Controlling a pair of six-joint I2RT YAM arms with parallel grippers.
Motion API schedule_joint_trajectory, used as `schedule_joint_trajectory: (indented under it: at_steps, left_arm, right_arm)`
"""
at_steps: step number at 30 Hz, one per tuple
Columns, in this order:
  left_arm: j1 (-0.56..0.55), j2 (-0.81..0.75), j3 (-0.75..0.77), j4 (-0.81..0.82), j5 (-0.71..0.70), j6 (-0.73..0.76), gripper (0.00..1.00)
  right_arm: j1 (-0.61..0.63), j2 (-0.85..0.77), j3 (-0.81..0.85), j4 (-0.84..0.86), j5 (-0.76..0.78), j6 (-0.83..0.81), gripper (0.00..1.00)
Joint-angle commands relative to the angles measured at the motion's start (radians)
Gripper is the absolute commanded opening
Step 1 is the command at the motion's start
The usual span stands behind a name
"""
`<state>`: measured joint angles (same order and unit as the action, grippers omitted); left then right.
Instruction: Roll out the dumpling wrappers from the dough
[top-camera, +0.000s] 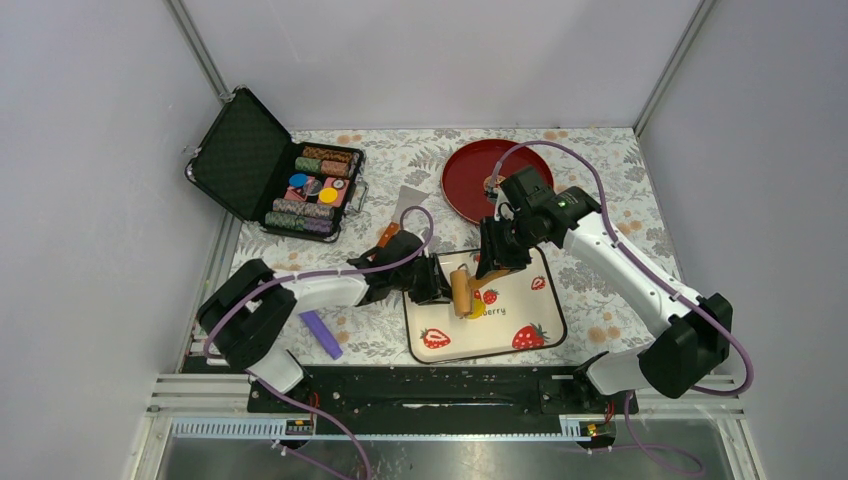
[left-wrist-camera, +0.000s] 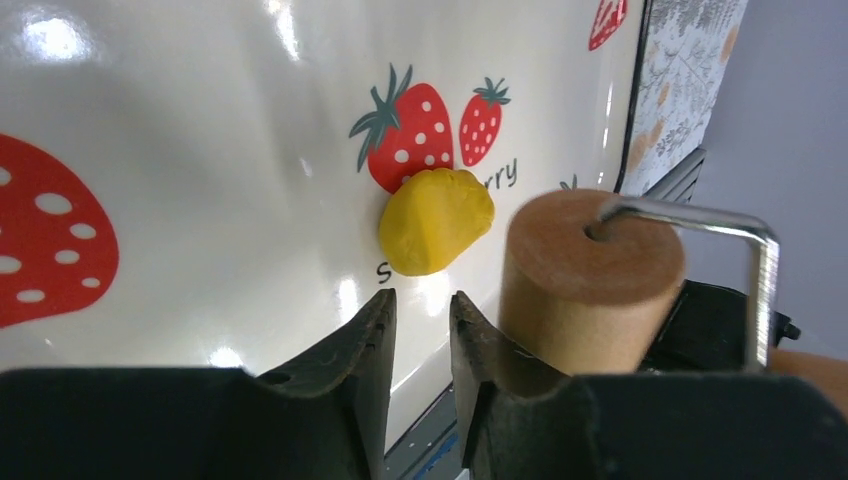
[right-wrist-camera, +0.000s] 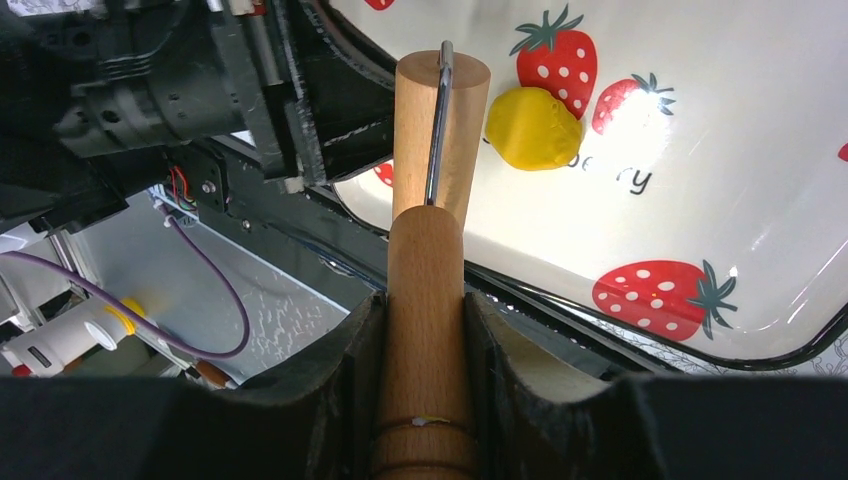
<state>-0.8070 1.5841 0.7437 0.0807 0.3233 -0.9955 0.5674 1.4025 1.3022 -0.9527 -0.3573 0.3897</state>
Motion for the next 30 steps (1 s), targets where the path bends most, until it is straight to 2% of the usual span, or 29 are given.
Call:
schedule_joint_trajectory:
  at_steps: [1,5,15,21,30]
  left_arm:
    - [0.006,-0.122,0.02,-0.012,-0.026,0.02,0.28]
    - [0.059,-0.211,-0.004,-0.064,-0.018,0.033,0.31]
    - [0.25,-0.386,-0.238,-0.134,0.038,0.111,0.33]
    - [0.26,-0.368,-0.307,-0.074,0.068,0.104,0.33]
    - [0.26,-0.269,-0.292,-0.039,0.08,0.106,0.31]
  right_arm:
    - [-0.008,-0.02,0.023,-0.012,0.014,-0.025,0.0]
    - [-0.008,0.004,0.038,-0.033,0.042,-0.042,0.0]
    - [-0.008,0.083,0.078,-0.071,0.09,-0.084,0.0]
    - [-0.008,0.122,0.086,-0.07,0.089,-0.091,0.0]
    - [-0.008,0.162,0.137,-0.122,0.123,-0.106,0.0]
